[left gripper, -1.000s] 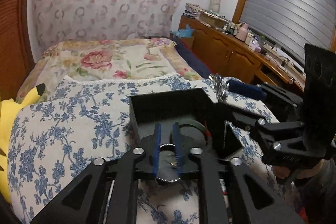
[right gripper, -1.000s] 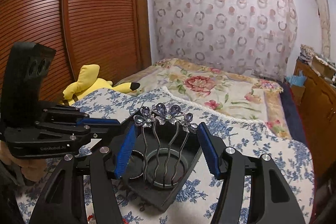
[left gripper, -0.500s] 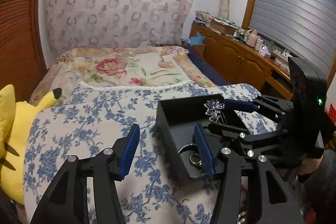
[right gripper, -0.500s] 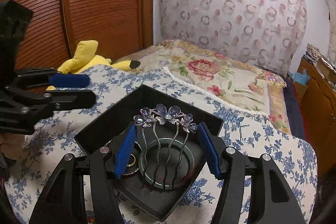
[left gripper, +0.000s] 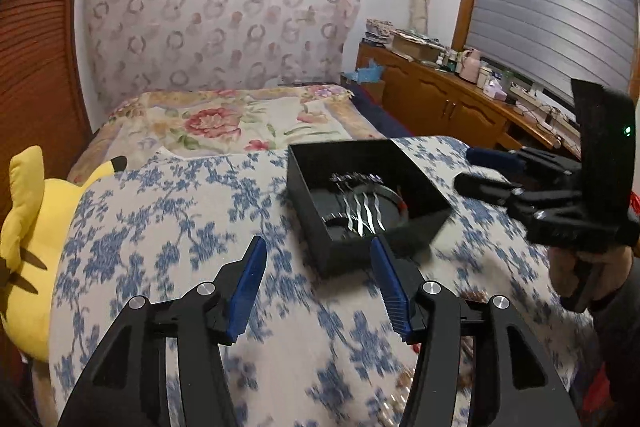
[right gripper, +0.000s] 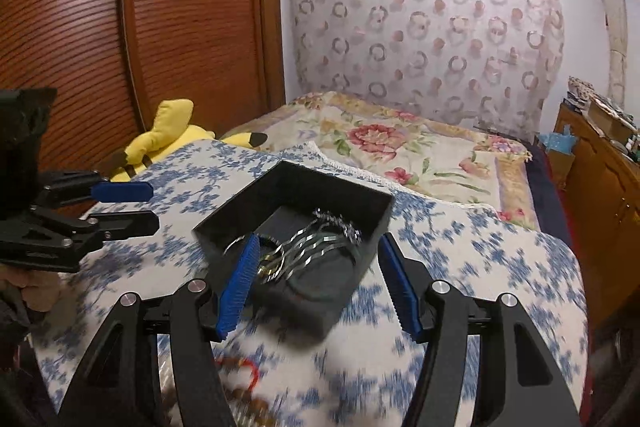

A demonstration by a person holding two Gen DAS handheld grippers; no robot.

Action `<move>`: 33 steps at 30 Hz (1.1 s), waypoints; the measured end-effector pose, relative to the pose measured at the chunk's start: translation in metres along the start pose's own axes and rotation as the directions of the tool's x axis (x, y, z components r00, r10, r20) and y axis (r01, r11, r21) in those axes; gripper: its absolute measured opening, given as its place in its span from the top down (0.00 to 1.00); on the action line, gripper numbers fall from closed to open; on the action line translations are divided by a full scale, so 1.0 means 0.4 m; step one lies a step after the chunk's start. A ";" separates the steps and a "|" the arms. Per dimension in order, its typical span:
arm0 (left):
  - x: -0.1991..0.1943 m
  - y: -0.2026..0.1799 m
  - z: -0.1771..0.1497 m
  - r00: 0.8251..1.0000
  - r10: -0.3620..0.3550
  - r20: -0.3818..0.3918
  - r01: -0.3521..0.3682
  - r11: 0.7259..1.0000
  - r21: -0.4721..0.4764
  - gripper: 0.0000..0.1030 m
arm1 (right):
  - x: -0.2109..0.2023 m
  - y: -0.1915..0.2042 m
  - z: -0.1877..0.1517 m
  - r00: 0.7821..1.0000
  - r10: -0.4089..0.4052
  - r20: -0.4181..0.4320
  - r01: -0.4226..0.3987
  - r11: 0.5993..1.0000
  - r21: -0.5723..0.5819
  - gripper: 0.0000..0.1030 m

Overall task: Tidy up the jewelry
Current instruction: 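Lower the hair comb into the box with the right tool while the left drops the ring, then grasp a pearl necklace with the left tool while the right tool grasps a bead bracelet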

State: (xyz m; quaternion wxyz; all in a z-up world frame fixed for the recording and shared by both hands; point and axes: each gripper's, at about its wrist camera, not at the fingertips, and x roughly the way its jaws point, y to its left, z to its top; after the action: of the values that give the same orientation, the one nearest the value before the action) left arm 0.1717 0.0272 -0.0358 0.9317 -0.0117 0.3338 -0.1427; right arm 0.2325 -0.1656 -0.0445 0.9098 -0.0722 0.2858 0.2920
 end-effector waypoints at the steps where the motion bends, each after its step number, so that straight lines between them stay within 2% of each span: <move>1: -0.010 -0.009 -0.011 1.000 0.000 -0.001 0.000 1.000 0.004 0.50 | -0.021 0.002 -0.011 1.000 -0.003 -0.001 0.003 1.000 0.006 0.38; 2: -0.017 -0.015 -0.019 1.000 0.000 -0.001 0.000 1.000 0.009 0.50 | -0.033 0.003 -0.018 1.000 -0.005 -0.001 0.005 1.000 0.009 0.38; 5: -0.048 -0.042 -0.058 1.000 0.005 -0.002 -0.005 0.999 0.034 0.37 | -0.078 0.008 -0.054 1.000 -0.008 -0.010 0.009 1.000 0.027 0.38; 12: -0.090 -0.062 -0.142 0.999 0.006 -0.040 -0.004 0.999 0.033 0.37 | -0.127 0.023 -0.156 0.998 -0.011 -0.060 0.015 0.998 0.067 0.38; 19: -0.090 -0.053 -0.200 0.996 -0.004 -0.089 0.004 1.000 0.001 0.37 | -0.125 0.061 -0.240 0.993 0.003 -0.120 0.007 0.997 0.080 0.38; 20: -0.086 -0.056 -0.206 0.995 -0.004 -0.097 0.005 1.000 0.003 0.39 | -0.124 0.068 -0.250 0.992 0.010 -0.125 0.000 0.997 0.082 0.38; 26: -0.055 -0.078 -0.233 0.986 -0.043 -0.162 0.045 0.999 0.012 0.65 | -0.113 0.106 -0.286 0.988 0.016 -0.152 -0.007 0.998 0.056 0.38; 33: -0.025 -0.101 -0.236 0.978 -0.043 -0.202 0.051 0.998 0.034 0.80 | -0.115 0.108 -0.290 0.990 0.024 -0.140 -0.015 0.998 0.063 0.38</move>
State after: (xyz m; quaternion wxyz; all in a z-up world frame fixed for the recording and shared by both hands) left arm 0.0949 -0.0018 -0.0983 0.8895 0.0131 0.4233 -0.1715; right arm 0.1218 -0.1873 -0.1130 0.8863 -0.0617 0.3589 0.2860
